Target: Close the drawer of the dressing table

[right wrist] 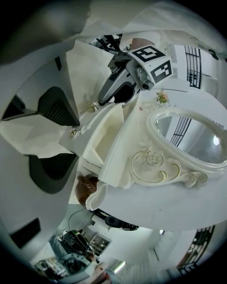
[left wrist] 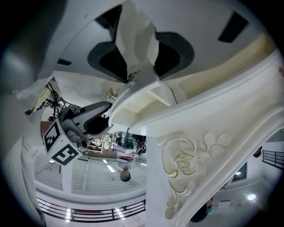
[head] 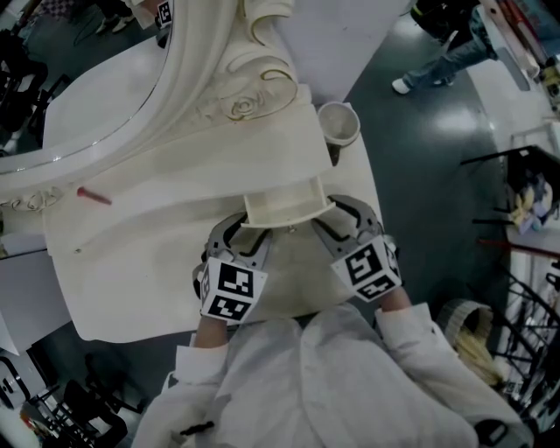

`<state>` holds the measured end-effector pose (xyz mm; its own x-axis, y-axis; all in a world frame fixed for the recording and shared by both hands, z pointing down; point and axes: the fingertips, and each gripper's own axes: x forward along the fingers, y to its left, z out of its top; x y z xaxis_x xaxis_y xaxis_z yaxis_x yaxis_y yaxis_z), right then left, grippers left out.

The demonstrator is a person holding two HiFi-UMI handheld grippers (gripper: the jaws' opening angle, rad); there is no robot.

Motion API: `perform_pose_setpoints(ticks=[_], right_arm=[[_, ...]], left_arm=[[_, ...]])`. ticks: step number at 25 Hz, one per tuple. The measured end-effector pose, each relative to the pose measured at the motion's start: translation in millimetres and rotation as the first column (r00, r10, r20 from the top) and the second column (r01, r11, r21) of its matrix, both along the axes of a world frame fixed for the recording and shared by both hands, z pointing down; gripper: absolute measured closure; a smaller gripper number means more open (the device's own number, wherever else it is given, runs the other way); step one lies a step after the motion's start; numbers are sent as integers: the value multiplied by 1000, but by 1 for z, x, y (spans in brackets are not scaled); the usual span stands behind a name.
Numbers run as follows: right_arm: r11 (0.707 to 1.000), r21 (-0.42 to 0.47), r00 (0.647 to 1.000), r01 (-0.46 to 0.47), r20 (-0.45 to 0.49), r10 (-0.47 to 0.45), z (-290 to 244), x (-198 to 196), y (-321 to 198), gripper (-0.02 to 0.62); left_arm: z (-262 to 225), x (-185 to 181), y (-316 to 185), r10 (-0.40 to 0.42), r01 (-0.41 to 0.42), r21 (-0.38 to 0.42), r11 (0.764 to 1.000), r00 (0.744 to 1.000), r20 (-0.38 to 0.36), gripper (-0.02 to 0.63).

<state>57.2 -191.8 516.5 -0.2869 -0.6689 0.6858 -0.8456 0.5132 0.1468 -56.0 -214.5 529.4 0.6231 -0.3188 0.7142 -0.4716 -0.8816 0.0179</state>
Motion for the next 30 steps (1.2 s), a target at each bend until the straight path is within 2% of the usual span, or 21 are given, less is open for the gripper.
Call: perform_pose_setpoints(ticks=[17, 23, 30], right_arm=[[998, -43, 998, -51, 39, 53, 12, 4, -13, 400], [994, -65, 991, -89, 96, 95, 14, 4, -18, 400], [991, -63, 986, -119, 110, 125, 13, 3, -23, 400]], left_arm=[[10, 4, -11, -25, 26, -46, 999, 1000, 13, 408], [12, 5, -14, -52, 51, -66, 996, 999, -2, 408], [11, 3, -19, -105, 105, -76, 992, 994, 3, 407]])
